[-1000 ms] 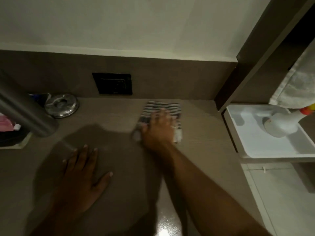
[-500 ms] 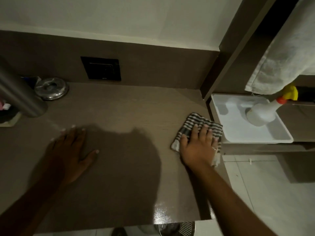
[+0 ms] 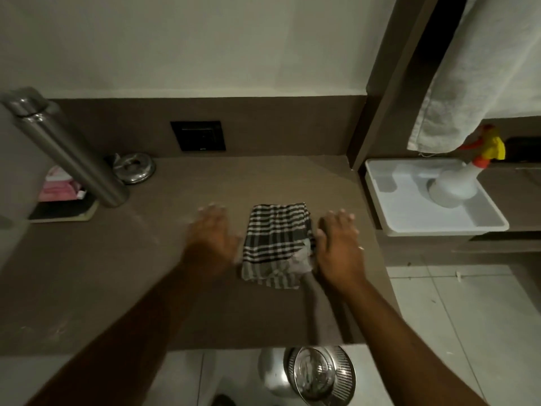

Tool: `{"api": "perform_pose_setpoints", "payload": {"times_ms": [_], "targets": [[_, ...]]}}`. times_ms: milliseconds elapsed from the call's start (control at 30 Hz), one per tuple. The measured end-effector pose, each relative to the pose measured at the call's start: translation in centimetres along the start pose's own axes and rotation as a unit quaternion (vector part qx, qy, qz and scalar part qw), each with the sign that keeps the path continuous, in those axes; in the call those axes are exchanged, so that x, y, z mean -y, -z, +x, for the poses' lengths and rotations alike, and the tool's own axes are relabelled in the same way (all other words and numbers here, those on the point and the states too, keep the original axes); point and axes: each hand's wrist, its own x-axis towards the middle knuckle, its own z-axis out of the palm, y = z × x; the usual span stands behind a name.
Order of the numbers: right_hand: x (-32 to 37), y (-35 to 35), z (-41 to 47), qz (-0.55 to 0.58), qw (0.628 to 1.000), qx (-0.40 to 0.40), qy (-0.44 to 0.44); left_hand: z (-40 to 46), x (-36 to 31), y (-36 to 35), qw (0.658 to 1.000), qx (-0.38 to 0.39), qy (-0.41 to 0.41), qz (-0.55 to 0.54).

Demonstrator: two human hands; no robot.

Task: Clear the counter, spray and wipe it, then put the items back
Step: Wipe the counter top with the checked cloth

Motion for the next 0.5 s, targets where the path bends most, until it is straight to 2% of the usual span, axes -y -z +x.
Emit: {"api": "perform_pose_setpoints", "payload": {"times_ms": [100, 200, 300, 400, 500], "targets": [[-3.1, 1.2, -0.7, -0.098, 0.995, 0.017, -0.013, 1.3, -7.3, -1.7, 0.996, 0.03, -0.056, -0.056], [-5.3, 0.5, -1.4, -0.138, 0.99, 0.029, 0.013, 1.1, -10.6, -3.9, 0.993, 0.087, -0.071, -0.025], [-4.7, -0.9, -2.2, -0.152, 0.988, 0.023, -0.014, -1.4, -8.2, -5.0, 0.992, 0.058, -0.102, -0.045], [-1.3, -2.1, -2.9, -0.158, 0.986, 0.014, -0.052, -5.9, -3.5, -4.6, 0.988, 0.012, -0.149, -0.047], [4.7, -3.6, -3.6, -0.141, 0.989, 0.029, -0.034, -11.2, 4.5, -2.8, 0.994, 0.037, -0.096, -0.022]]}}
